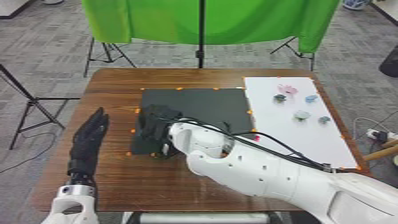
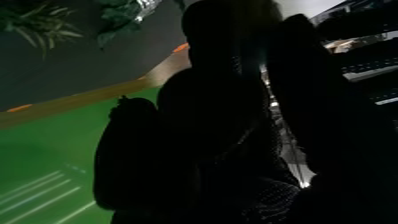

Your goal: Arrange flowers

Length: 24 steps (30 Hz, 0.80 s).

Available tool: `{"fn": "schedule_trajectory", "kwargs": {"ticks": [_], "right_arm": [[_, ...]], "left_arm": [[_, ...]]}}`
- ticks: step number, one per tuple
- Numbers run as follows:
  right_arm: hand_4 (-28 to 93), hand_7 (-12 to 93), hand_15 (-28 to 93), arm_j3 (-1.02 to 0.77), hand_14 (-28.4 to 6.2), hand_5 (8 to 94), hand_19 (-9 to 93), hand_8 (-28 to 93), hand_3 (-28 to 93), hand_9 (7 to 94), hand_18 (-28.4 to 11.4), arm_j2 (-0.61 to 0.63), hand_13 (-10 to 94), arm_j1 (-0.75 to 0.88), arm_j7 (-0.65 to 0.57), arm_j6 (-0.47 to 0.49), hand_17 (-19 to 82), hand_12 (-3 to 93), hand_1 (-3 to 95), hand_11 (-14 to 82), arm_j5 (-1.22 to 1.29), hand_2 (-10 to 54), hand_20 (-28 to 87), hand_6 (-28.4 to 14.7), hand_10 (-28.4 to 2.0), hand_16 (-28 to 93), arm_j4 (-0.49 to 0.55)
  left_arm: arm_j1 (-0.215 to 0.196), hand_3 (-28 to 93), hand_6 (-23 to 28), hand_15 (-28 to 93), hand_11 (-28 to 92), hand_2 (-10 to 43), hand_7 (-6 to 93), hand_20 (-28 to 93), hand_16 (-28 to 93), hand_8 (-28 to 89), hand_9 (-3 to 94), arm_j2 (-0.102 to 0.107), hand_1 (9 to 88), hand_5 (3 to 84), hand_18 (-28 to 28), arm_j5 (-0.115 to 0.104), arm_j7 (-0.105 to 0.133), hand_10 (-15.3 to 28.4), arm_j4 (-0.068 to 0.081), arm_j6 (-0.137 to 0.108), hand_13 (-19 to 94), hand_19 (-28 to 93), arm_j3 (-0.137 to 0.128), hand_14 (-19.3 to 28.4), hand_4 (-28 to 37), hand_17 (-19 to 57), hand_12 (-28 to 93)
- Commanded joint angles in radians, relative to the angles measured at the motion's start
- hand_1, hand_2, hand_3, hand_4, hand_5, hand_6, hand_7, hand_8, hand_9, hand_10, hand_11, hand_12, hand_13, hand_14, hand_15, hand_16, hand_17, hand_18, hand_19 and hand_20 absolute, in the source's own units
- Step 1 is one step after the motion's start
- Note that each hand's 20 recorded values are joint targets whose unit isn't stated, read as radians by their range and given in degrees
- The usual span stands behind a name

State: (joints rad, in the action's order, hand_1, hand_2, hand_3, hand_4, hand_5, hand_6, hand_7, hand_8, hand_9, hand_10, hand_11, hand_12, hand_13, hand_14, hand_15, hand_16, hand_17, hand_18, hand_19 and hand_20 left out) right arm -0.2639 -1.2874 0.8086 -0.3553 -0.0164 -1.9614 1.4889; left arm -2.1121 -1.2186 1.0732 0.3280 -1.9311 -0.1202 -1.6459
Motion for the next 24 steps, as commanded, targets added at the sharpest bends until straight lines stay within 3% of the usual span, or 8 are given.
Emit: {"fn": "schedule_trajectory", "kwargs": {"ticks": [1, 3, 6, 10, 13, 16, 19, 24], "right_arm": [[-18, 13, 52, -0.050, -2.0, 61.4, 93, -8, 62, 81.6, -6.6, 0.032, 94, -0.002, -0.007, 0.016, 70, 24.8, 46.2, 23.9, -0.004, -9.5, 44, -1.8, -13.3, 35, 0.025], [-19, 12, 51, -0.082, -2.1, 59.0, 93, -8, 61, 80.9, -6.7, 0.063, 94, 0.010, -0.013, 0.032, 70, 24.5, 45.1, 23.9, -0.015, -9.5, 44, -1.7, -13.6, 35, 0.066], [-19, 12, 50, -0.169, -2.5, 57.9, 93, -8, 61, 79.9, -7.0, 0.172, 93, 0.055, -0.032, -0.030, 69, 24.2, 43.8, 23.8, -0.037, -9.5, 43, -1.7, -13.8, 35, 0.193], [-18, 12, 50, -0.384, -3.7, 58.9, 93, -8, 62, 78.1, -8.9, 0.368, 91, 0.188, -0.090, -0.064, 66, 23.9, 41.7, 22.6, -0.084, -9.5, 43, -1.6, -14.6, 36, 0.362], [-16, 11, 49, -0.590, -5.2, 58.5, 93, -8, 62, 74.3, -12.2, 0.480, 87, 0.313, -0.168, 0.077, 60, 23.3, 39.3, 19.1, -0.092, -9.5, 46, -2.0, -15.6, 35, 0.438], [-15, 8, 49, -0.723, -7.1, 55.4, 93, -6, 62, 67.5, -13.7, 0.552, 84, 0.420, -0.232, 0.119, 56, 22.2, 36.7, 13.9, -0.097, -9.5, 45, -3.3, -18.3, 34, 0.439], [-14, 7, 49, -0.807, -7.3, 55.0, 93, -6, 61, 67.0, -13.9, 0.596, 83, 0.502, -0.273, 0.178, 56, 22.3, 36.3, 13.5, -0.113, -9.5, 44, -3.1, -18.5, 33, 0.405], [-15, 8, 51, -0.856, -7.5, 55.6, 93, -6, 59, 66.9, -13.8, 0.616, 84, 0.579, -0.308, 0.187, 57, 22.2, 35.5, 13.1, -0.142, -9.5, 44, -1.9, -18.6, 33, 0.327]], "left_arm": [[-0.017, 58, 5.5, 5, 7, -9.5, 4.0, 15, 3, -4, 30.5, -0.014, 35.2, 31.2, 11.2, -0.002, -0.002, 9.2, 0.006, 0.015, 22, 0, -0.009, 11.2, -20.0, 0.5, 14], [-0.022, 58, 5.5, 5, 7, -9.5, 4.0, 15, 3, -4, 30.5, -0.022, 35.0, 31.3, 11.2, 0.006, -0.004, 9.1, 0.005, 0.027, 22, 0, -0.013, 11.3, -19.9, 0.4, 15], [-0.027, 58, 5.5, 4, 7, -9.5, 4.0, 15, 3, -4, 30.5, -0.029, 34.5, 31.4, 11.1, 0.016, -0.002, 9.1, 0.004, 0.044, 22, 0, -0.018, 11.4, -19.9, 0.3, 15], [-0.053, 58, 5.5, 4, 7, -9.5, 4.0, 15, 3, -4, 30.5, -0.033, 35.5, 31.5, 11.1, 0.026, -0.010, 9.0, -0.008, 0.024, 22, 0, -0.037, 11.4, -20.2, 0.2, 15], [-0.079, 57, 5.4, 4, 7, -9.5, 4.2, 15, 3, -4, 30.5, -0.038, 37.1, 31.7, 11.0, 0.014, -0.021, 9.0, -0.021, 0.000, 22, 0, -0.049, 11.4, -19.7, 0.2, 15], [-0.098, 58, 5.4, 4, 7, -9.5, 4.5, 15, 3, -4, 30.6, -0.043, 36.9, 32.0, 10.9, 0.013, -0.031, 8.9, -0.030, -0.004, 22, 0, -0.058, 11.4, -18.8, 0.2, 15], [-0.105, 58, 5.5, 5, 7, -9.5, 4.6, 15, 3, -4, 30.6, -0.045, 36.4, 32.1, 10.8, 0.005, -0.036, 8.9, -0.034, 0.000, 23, 0, -0.059, 11.5, -18.1, 0.2, 15], [-0.096, 58, 5.6, 5, 7, -9.5, 4.5, 15, 4, -4, 30.6, -0.046, 35.2, 32.4, 10.7, 0.021, -0.046, 9.1, -0.034, 0.011, 23, 0, -0.056, 11.7, -17.5, 0.2, 15]]}}
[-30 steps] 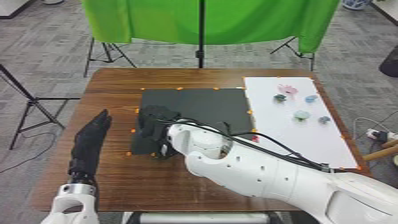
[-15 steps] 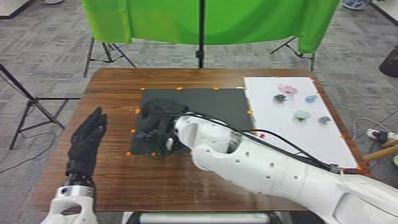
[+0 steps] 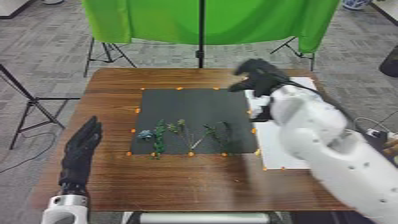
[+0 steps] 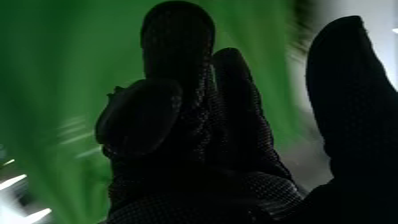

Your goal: Arrange flowers

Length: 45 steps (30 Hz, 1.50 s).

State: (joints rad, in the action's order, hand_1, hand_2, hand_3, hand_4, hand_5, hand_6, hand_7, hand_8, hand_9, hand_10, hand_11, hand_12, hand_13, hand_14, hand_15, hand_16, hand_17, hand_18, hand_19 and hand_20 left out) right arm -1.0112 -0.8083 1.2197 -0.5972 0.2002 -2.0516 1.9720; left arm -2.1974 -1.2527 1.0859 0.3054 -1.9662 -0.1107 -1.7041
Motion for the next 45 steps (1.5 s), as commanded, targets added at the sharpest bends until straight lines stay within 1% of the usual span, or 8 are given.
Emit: {"fn": "schedule_trajectory", "kwargs": {"ticks": [1, 10, 16, 18, 22, 28, 34, 45], "right_arm": [[-15, 8, 51, -0.113, -7.5, 55.7, 93, -6, 59, 66.9, -13.8, 0.136, 84, 0.175, -0.072, -0.027, 57, 22.3, 35.4, 13.3, -0.062, -9.5, 44, -1.8, -18.5, 33, -0.169], [-16, 9, 53, -0.106, -7.0, 55.7, 93, -6, 59, 68.7, -12.6, 0.112, 85, 0.230, -0.086, -0.069, 59, 23.0, 35.2, 15.3, -0.073, -9.5, 44, -1.2, -18.2, 32, -0.249], [-18, 14, 53, -0.049, -3.9, 65.0, 93, -8, 61, 77.8, -9.9, 0.109, 90, 0.252, -0.030, -0.354, 64, 22.9, 46.6, 21.2, -0.119, -9.5, 46, 0.3, -13.9, 32, -0.303], [-13, 16, 53, -0.041, -2.7, 74.2, 93, 7, 49, 86.4, -9.0, 0.116, 93, 0.237, -0.019, -0.431, 68, 33.6, 58.7, 16.5, -0.130, -9.5, 48, -0.1, -11.1, 33, -0.294], [-14, 18, 56, -0.046, -1.8, 81.6, 93, 14, 49, 91.9, -8.5, 0.118, 94, 0.180, -0.001, -0.485, 70, 38.1, 63.9, 15.5, -0.144, -9.5, 50, -0.8, -9.5, 32, -0.199], [-13, 18, 57, 0.189, -1.6, 81.9, 93, 14, 49, 92.2, -8.0, 0.008, 94, -0.114, 0.105, -0.469, 71, 38.8, 64.0, 15.2, -0.053, -9.5, 50, -1.2, -9.4, 31, -0.136], [-13, 18, 57, 0.442, -1.6, 81.8, 93, 14, 50, 92.1, -7.8, -0.243, 94, -0.357, 0.211, -0.421, 70, 39.1, 63.7, 14.8, 0.016, -9.5, 50, -1.1, -9.3, 31, -0.333], [-14, 19, 56, 0.580, -1.6, 81.2, 93, 14, 50, 91.6, -7.7, -0.462, 94, -0.409, 0.207, -0.286, 70, 39.3, 63.2, 14.3, 0.055, -9.5, 50, -1.0, -9.2, 31, -0.556]], "left_arm": [[-0.009, 58, 5.6, 5, 7, -9.5, 4.5, 15, 4, -4, 30.6, -0.011, 35.1, 32.5, 10.7, 0.014, -0.026, 9.1, 0.001, 0.005, 23, 0, 0.003, 11.8, -17.5, 0.2, 15], [-0.007, 59, 5.7, 5, 7, -9.5, 4.4, 15, 4, -4, 30.8, -0.015, 34.3, 33.0, 10.6, 0.027, -0.055, 9.3, 0.001, 0.030, 23, 0, 0.008, 12.0, -17.1, 0.3, 15], [-0.008, 59, 5.6, 5, 7, -9.5, 4.4, 15, 4, -4, 30.8, -0.018, 34.2, 33.0, 10.6, 0.023, -0.063, 9.4, 0.000, 0.026, 24, 0, 0.009, 12.1, -17.1, 0.3, 15], [-0.007, 59, 5.6, 5, 7, -9.5, 4.3, 15, 4, -4, 30.8, -0.014, 34.1, 33.1, 10.7, 0.024, -0.064, 9.4, -0.001, 0.026, 24, 0, 0.006, 12.2, -17.1, 0.3, 15], [-0.009, 59, 5.6, 5, 7, -9.5, 4.2, 15, 4, -4, 30.9, -0.009, 34.1, 33.2, 10.7, 0.022, -0.063, 9.3, -0.002, 0.025, 24, 0, 0.004, 12.2, -17.1, 0.3, 15], [-0.007, 60, 5.6, 5, 7, -9.5, 4.1, 15, 4, -4, 31.0, -0.004, 33.7, 33.2, 10.7, 0.018, -0.068, 9.3, 0.000, 0.027, 24, 0, 0.011, 12.3, -17.2, 0.3, 15], [0.012, 61, 5.5, 5, 7, -9.5, 4.0, 15, 4, -4, 31.0, 0.002, 32.2, 33.3, 10.7, 0.018, -0.064, 9.5, 0.005, 0.034, 24, 0, 0.024, 12.3, -17.7, 0.3, 15], [0.026, 61, 5.3, 5, 7, -9.5, 4.1, 15, 4, -4, 31.1, 0.010, 31.8, 33.3, 10.7, 0.028, -0.059, 9.6, 0.012, 0.033, 24, 0, 0.040, 12.3, -18.3, 0.3, 15]]}}
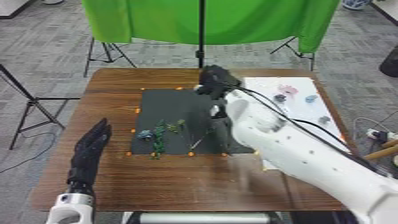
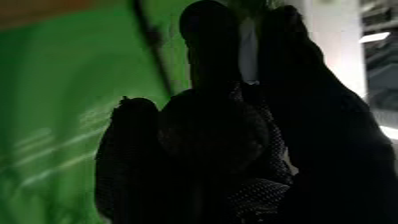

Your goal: Arrange flowers

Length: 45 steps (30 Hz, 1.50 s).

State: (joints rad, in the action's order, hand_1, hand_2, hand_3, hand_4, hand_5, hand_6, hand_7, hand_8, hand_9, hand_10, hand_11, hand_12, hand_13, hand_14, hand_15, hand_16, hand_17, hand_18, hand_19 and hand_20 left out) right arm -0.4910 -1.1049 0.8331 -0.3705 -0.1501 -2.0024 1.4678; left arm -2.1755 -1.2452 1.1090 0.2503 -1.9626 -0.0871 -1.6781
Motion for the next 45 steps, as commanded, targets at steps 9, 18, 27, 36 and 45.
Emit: {"fn": "schedule_trajectory", "kwargs": {"ticks": [9, 18, 27, 36, 45], "right_arm": [[-14, 19, 56, 0.109, -1.6, 80.8, 93, 13, 51, 91.4, -7.8, -0.262, 94, -0.055, -0.010, 0.073, 70, 38.8, 62.9, 13.4, 0.012, -9.5, 51, -0.7, -9.1, 32, -0.189], [-15, 19, 55, 0.115, -1.6, 80.2, 93, 12, 52, 90.7, -8.0, -0.300, 94, -0.059, 0.002, 0.073, 69, 39.2, 61.9, 11.5, -0.015, -9.5, 51, -0.6, -8.8, 33, -0.272], [-12, 16, 52, 0.115, -2.2, 76.8, 93, 10, 45, 85.9, -8.4, -0.298, 94, -0.057, 0.001, 0.085, 68, 28.4, 56.3, 20.2, 0.005, -9.5, 50, -0.8, -10.9, 36, -0.268], [-19, 17, 52, 0.123, -2.5, 72.4, 93, -8, 60, 84.8, -8.6, -0.283, 93, -0.065, -0.001, 0.096, 68, 23.2, 43.1, 23.0, -0.017, -9.5, 49, 0.3, -12.3, 36, -0.237], [-21, 14, 51, 0.113, -2.7, 67.4, 93, -9, 58, 84.6, -8.9, -0.257, 94, -0.075, -0.007, 0.073, 68, 23.0, 39.8, 22.9, -0.018, -9.5, 48, -0.3, -12.9, 36, -0.203]], "left_arm": [[0.025, 62, 5.3, 5, 7, -9.5, 4.0, 15, 4, -4, 31.3, 0.011, 31.6, 33.4, 10.7, 0.008, 0.006, 9.6, 0.018, 0.017, 24, 0, 0.028, 12.2, -18.4, 0.3, 15], [0.026, 62, 5.3, 5, 7, -9.5, 3.8, 15, 4, -4, 31.3, 0.014, 31.5, 33.4, 10.7, 0.008, 0.010, 9.7, 0.018, 0.021, 24, 0, 0.034, 12.3, -18.5, 0.2, 15], [0.025, 61, 5.2, 5, 7, -9.5, 3.6, 15, 4, -4, 31.3, 0.014, 31.4, 33.3, 10.6, 0.008, 0.012, 9.7, 0.021, 0.034, 24, 0, 0.032, 12.4, -18.4, 0.2, 15], [0.025, 61, 5.2, 5, 7, -9.5, 3.5, 15, 4, -4, 31.1, 0.016, 31.3, 33.1, 10.8, 0.009, 0.004, 9.6, 0.022, 0.041, 24, 0, 0.033, 12.4, -18.3, 0.1, 15], [0.028, 61, 5.1, 5, 7, -9.5, 3.5, 15, 4, -4, 31.2, 0.018, 31.3, 32.9, 10.8, 0.013, -0.007, 9.6, 0.021, 0.049, 24, 0, 0.034, 12.5, -18.2, 0.1, 15]]}}
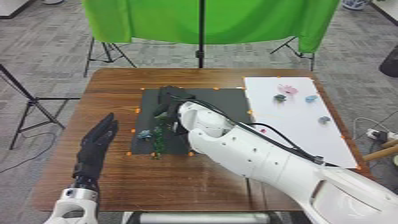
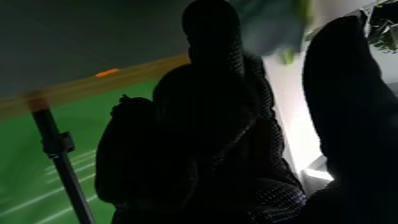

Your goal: Arrange flowers

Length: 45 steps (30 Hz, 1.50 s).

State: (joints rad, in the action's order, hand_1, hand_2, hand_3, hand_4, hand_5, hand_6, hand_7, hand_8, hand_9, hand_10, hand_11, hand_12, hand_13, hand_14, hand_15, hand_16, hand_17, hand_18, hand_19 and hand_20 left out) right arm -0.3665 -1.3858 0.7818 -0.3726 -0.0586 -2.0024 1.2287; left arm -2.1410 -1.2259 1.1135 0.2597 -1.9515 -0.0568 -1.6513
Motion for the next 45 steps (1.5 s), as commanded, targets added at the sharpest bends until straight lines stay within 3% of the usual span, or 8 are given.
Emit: {"fn": "schedule_trajectory", "kwargs": {"ticks": [1, 6, 11, 14, 18, 22, 33, 45], "right_arm": [[-21, 14, 51, -0.017, -2.7, 67.2, 93, -9, 58, 84.6, -8.8, 0.033, 94, -0.025, -0.003, -0.019, 68, 23.0, 39.4, 22.9, -0.028, -9.5, 48, -0.3, -13.0, 36, 0.050], [-22, 13, 51, -0.066, -2.9, 65.8, 93, -9, 57, 83.8, -8.7, 0.150, 94, -0.041, -0.011, -0.069, 68, 23.0, 38.1, 22.9, -0.027, -9.5, 47, -0.8, -13.4, 36, 0.227], [-19, 13, 50, -0.216, -3.9, 65.4, 93, -8, 58, 81.1, -10.1, 0.420, 92, 0.010, -0.048, -0.069, 65, 23.1, 36.4, 21.9, -0.045, -9.5, 46, -1.1, -14.3, 36, 0.514], [-17, 12, 53, -0.395, -6.4, 64.0, 93, -8, 59, 77.4, -13.3, 0.600, 86, 0.121, -0.088, 0.060, 59, 23.5, 35.9, 20.4, -0.040, -9.5, 47, -1.3, -15.2, 36, 0.664], [-17, 11, 57, -0.614, -8.6, 60.1, 93, -7, 60, 69.2, -15.0, 0.762, 80, 0.313, -0.135, 0.157, 54, 24.8, 36.0, 17.9, -0.039, -9.5, 46, -1.6, -17.5, 34, 0.733], [-17, 10, 57, -0.783, -10.2, 58.8, 93, -6, 60, 65.8, -15.9, 0.805, 77, 0.479, -0.220, 0.315, 52, 25.1, 35.9, 16.6, -0.044, -9.5, 46, -1.7, -18.0, 34, 0.714], [-16, 9, 58, -0.808, -11.0, 57.2, 93, -6, 58, 63.4, -16.4, 0.769, 76, 0.576, -0.325, 0.376, 52, 25.5, 34.1, 14.9, -0.086, -9.5, 45, -1.3, -18.7, 33, 0.493], [-18, 11, 57, -0.799, -7.3, 57.6, 93, -7, 61, 69.3, -13.1, 0.737, 81, 0.680, -0.351, 0.219, 57, 23.5, 40.3, 16.8, -0.119, -9.5, 44, 0.0, -16.9, 31, 0.411]], "left_arm": [[-0.007, 61, 5.1, 5, 7, -9.5, 3.5, 15, 4, -4, 31.2, -0.001, 31.2, 32.9, 10.8, 0.009, -0.018, 9.6, 0.010, 0.019, 24, 0, 0.007, 12.5, -18.2, 0.1, 15], [-0.019, 61, 5.1, 5, 6, -9.5, 3.4, 15, 4, -4, 31.1, -0.006, 31.3, 32.8, 10.8, 0.008, -0.028, 9.6, 0.005, 0.022, 24, 0, 0.002, 12.4, -18.3, 0.1, 15], [-0.021, 61, 5.1, 5, 6, -9.5, 3.4, 15, 4, -4, 31.2, -0.013, 31.3, 32.8, 10.8, 0.016, -0.030, 9.6, 0.005, 0.031, 24, 0, 0.000, 12.4, -18.1, 0.1, 15], [-0.039, 61, 5.1, 5, 7, -9.5, 3.4, 15, 4, -4, 31.2, -0.017, 31.3, 32.8, 10.8, 0.014, -0.026, 9.6, -0.005, 0.021, 24, 0, -0.011, 12.5, -18.2, 0.1, 15], [-0.052, 61, 5.0, 5, 7, -9.5, 3.4, 15, 4, -4, 31.3, -0.020, 31.2, 32.8, 10.8, 0.011, -0.022, 9.6, -0.010, 0.013, 24, 0, -0.022, 12.5, -18.3, 0.1, 15], [-0.063, 61, 5.1, 5, 6, -9.5, 3.5, 15, 4, -4, 31.3, -0.029, 31.2, 32.8, 10.8, 0.010, -0.023, 9.7, -0.015, 0.008, 24, 0, -0.026, 12.5, -18.3, 0.1, 15], [-0.039, 61, 5.0, 5, 7, -9.5, 3.6, 15, 4, -4, 31.4, -0.027, 31.2, 32.8, 10.8, 0.025, -0.037, 9.6, -0.010, 0.026, 24, 0, -0.014, 12.5, -18.4, 0.1, 15], [-0.059, 61, 4.9, 5, 7, -9.5, 3.5, 15, 4, -4, 31.5, -0.038, 31.1, 32.9, 10.8, 0.019, -0.049, 9.8, -0.017, 0.026, 24, 0, -0.022, 12.6, -18.5, 0.1, 15]]}}
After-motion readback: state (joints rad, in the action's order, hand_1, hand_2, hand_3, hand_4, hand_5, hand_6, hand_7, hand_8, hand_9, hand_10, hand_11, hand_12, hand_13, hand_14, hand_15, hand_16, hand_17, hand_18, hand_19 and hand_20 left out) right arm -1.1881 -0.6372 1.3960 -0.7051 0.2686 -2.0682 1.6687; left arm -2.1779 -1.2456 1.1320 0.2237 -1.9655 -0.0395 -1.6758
